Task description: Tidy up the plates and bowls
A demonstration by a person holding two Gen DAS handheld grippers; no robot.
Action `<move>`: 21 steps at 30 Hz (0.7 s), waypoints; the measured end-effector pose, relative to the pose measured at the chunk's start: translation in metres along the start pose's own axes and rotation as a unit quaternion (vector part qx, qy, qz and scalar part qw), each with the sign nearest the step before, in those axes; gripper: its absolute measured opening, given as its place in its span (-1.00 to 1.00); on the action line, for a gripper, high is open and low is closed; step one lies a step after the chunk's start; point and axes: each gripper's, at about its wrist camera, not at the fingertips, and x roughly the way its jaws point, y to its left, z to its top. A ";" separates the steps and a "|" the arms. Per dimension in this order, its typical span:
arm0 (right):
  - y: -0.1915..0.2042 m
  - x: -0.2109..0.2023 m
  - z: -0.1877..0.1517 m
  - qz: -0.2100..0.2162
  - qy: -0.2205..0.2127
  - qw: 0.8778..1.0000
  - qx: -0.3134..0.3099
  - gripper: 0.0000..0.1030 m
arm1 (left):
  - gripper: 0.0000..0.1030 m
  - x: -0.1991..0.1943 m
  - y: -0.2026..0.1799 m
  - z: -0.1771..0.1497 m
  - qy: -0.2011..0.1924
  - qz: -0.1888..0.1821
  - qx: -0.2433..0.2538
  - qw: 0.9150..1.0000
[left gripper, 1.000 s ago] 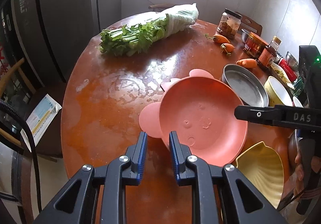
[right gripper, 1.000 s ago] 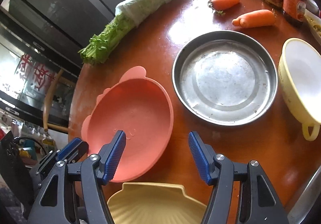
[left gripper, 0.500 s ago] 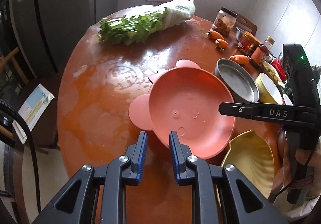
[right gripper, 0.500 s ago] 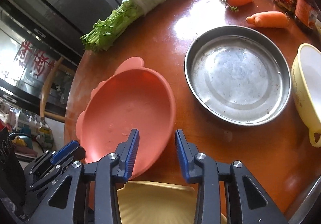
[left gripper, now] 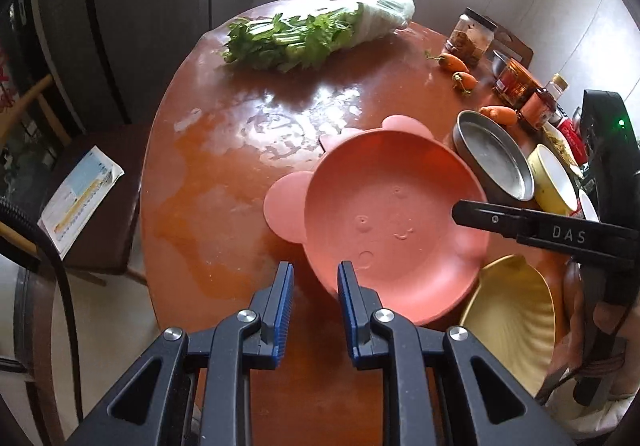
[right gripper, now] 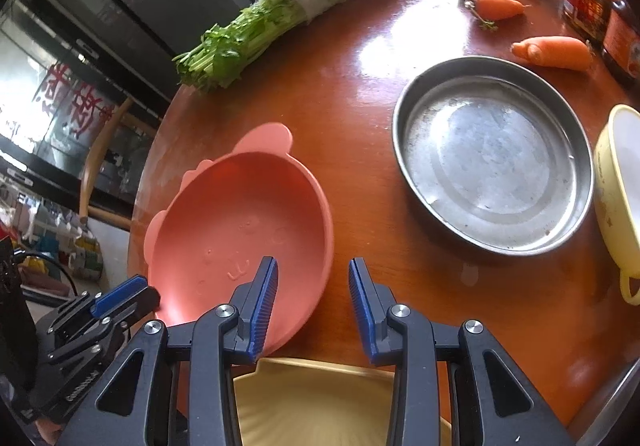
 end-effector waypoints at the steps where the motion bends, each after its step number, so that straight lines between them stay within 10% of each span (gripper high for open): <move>1: 0.003 0.002 0.001 -0.002 0.002 1.000 -0.006 -0.36 | -0.56 0.000 0.001 0.001 -0.001 -0.001 -0.002 1.000; 21: 0.013 0.007 0.004 -0.005 -0.014 0.999 -0.040 -0.76 | -0.55 0.019 0.004 0.008 -0.006 0.000 -0.007 1.000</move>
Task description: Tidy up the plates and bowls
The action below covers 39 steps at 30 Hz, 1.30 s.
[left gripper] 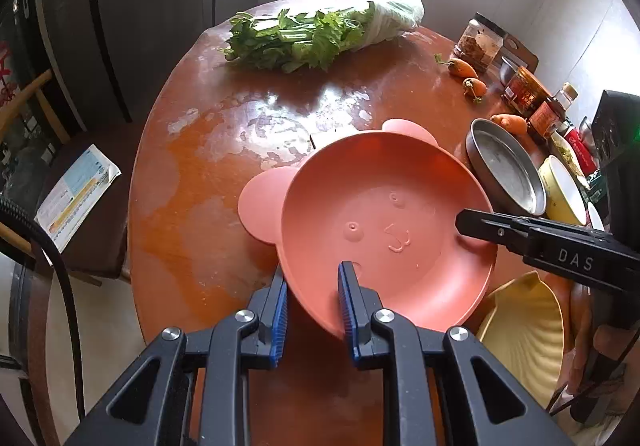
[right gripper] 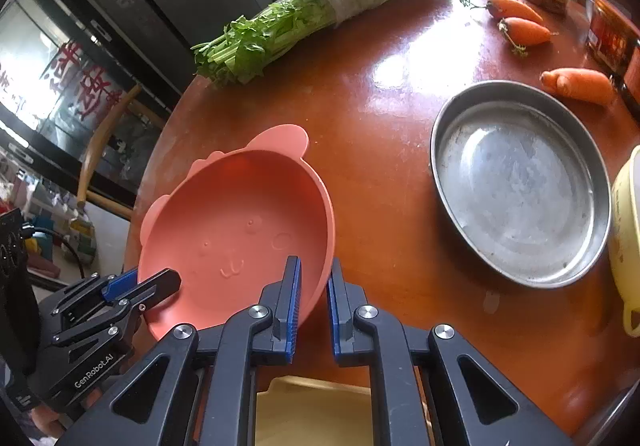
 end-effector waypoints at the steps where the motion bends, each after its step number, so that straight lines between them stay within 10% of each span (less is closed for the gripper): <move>1: -0.001 0.000 0.000 0.002 -0.002 1.000 0.003 -0.76 | -0.55 -0.001 -0.001 0.000 -0.005 0.000 0.000 1.000; 13: -0.001 -0.049 -0.020 -0.006 -0.052 0.999 0.005 -0.76 | -0.55 -0.031 -0.023 -0.004 -0.034 -0.008 0.031 0.999; 25: -0.020 -0.130 -0.113 -0.038 -0.095 0.994 0.035 -0.74 | -0.55 -0.073 -0.085 -0.057 -0.066 -0.019 0.087 0.994; 39: -0.030 -0.132 -0.161 -0.039 -0.081 0.995 0.049 -0.72 | -0.55 -0.072 -0.101 -0.092 -0.057 -0.010 0.083 0.995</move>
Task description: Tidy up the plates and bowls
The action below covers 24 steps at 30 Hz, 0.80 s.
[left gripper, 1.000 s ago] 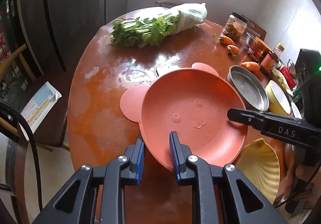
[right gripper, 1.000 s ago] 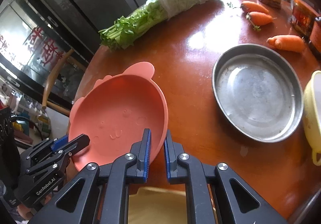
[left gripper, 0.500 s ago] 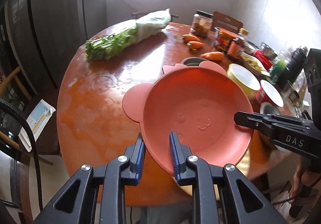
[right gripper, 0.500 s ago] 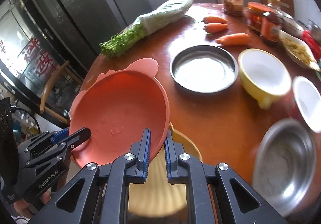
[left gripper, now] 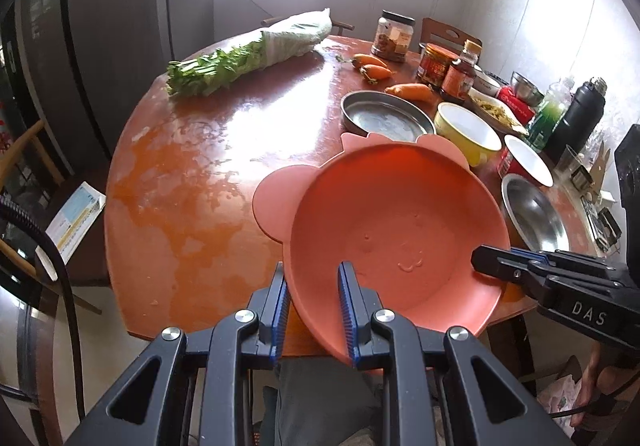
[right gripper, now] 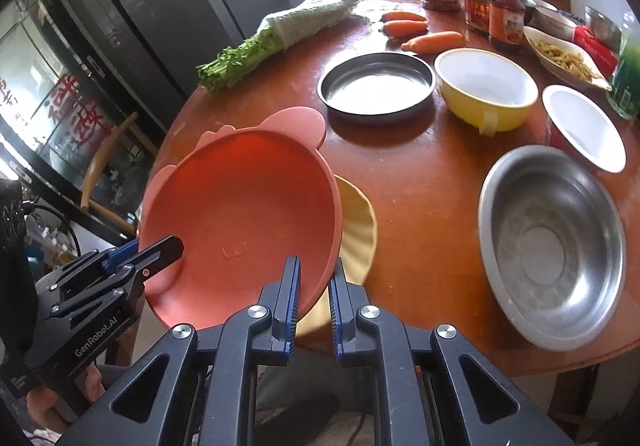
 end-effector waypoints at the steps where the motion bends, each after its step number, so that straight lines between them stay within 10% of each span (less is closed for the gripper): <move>1: -0.003 0.000 0.000 -0.003 0.001 1.000 0.002 -0.72 | -0.55 0.003 -0.003 0.001 0.002 0.001 0.004 1.000; 24: -0.002 0.023 0.005 -0.036 0.034 0.999 -0.011 -0.69 | -0.54 0.041 -0.007 0.002 0.058 0.019 0.019 0.998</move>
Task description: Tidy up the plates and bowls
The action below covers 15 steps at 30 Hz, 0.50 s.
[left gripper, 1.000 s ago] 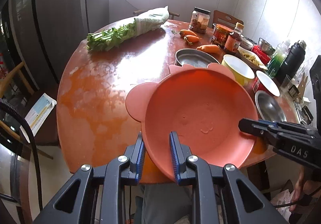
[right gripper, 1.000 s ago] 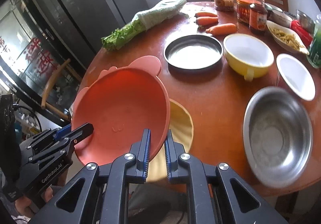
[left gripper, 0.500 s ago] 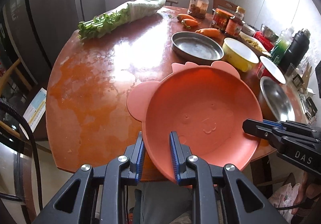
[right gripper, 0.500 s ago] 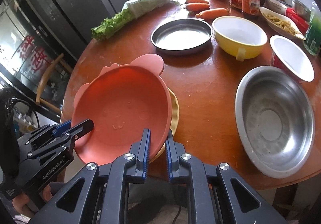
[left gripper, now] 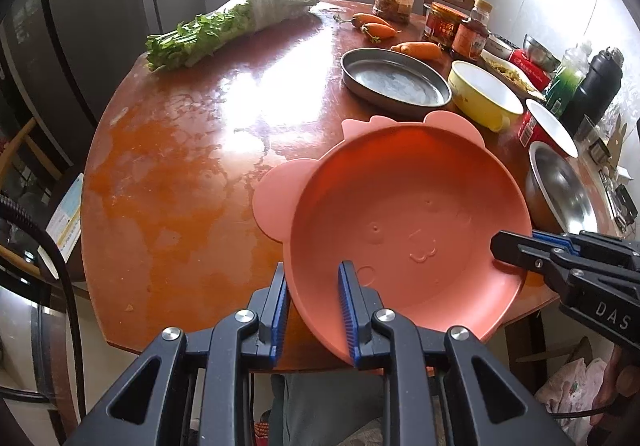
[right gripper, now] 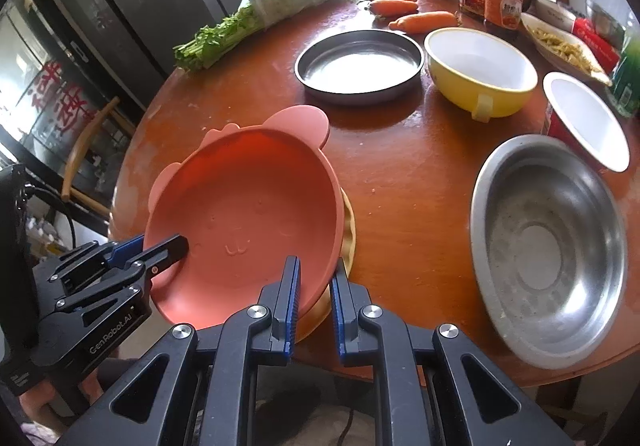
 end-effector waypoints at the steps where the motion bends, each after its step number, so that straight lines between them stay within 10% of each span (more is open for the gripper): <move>1: 0.000 0.000 0.000 -0.002 0.000 1.000 -0.002 -0.69 | -0.54 0.000 0.000 0.000 0.001 0.000 0.000 1.000; 15: -0.001 -0.003 0.001 -0.027 0.004 1.000 -0.004 -0.32 | -0.52 -0.007 -0.003 0.000 -0.017 0.021 0.014 1.000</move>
